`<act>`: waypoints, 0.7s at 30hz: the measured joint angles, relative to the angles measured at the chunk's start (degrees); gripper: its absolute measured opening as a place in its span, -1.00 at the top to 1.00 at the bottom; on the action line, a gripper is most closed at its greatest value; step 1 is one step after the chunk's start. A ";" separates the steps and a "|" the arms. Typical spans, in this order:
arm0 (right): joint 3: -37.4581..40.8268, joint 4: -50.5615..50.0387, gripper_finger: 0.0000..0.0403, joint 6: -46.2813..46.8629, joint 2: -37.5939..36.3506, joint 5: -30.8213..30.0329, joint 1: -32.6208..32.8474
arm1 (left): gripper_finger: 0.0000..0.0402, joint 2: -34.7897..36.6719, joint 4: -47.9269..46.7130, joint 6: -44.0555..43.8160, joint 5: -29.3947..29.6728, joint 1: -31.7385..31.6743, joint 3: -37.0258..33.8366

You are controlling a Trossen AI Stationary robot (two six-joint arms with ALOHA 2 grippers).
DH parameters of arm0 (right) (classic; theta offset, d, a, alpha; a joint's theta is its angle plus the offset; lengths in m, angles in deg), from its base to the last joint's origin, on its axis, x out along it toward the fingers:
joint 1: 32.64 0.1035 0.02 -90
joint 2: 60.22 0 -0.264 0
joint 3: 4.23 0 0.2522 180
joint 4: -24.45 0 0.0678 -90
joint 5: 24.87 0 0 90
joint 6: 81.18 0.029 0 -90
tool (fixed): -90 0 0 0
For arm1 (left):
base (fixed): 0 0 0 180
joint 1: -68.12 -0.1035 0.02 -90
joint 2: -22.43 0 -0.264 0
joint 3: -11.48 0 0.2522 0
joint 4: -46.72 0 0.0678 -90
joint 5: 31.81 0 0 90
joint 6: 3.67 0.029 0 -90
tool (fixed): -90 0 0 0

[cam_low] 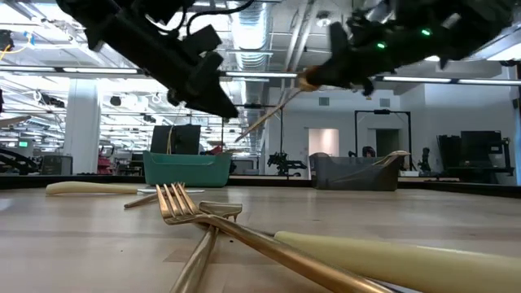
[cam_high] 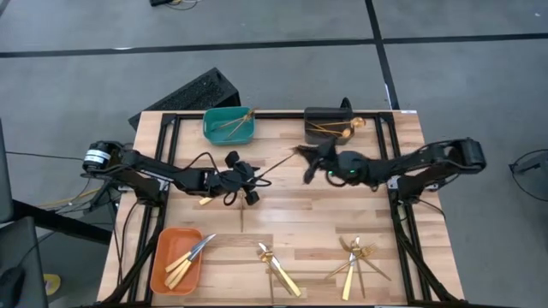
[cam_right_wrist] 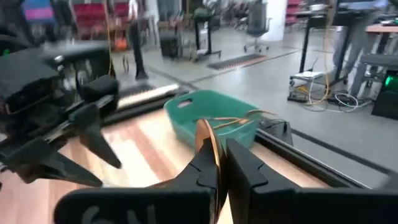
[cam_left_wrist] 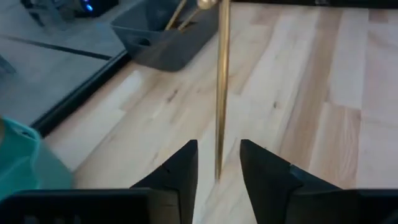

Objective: Sort silverware by color (type)
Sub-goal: Put the gold spoon into the black bin

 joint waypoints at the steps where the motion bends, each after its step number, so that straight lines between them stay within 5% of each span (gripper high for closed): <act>1: 2.26 1.47 0.84 0.78 -1.87 -0.36 -0.62 | 0.44 0.86 -1.29 -0.33 0.86 0.17 -0.07; 12: 15.47 4.47 0.84 0.13 -19.51 -13.53 -4.84 | 0.41 7.61 -10.96 -5.88 7.97 2.71 -0.07; 21: 16.95 -1.32 0.84 -2.31 -28.62 -16.19 -11.67 | 0.41 7.80 -16.55 -9.93 10.27 4.28 -0.07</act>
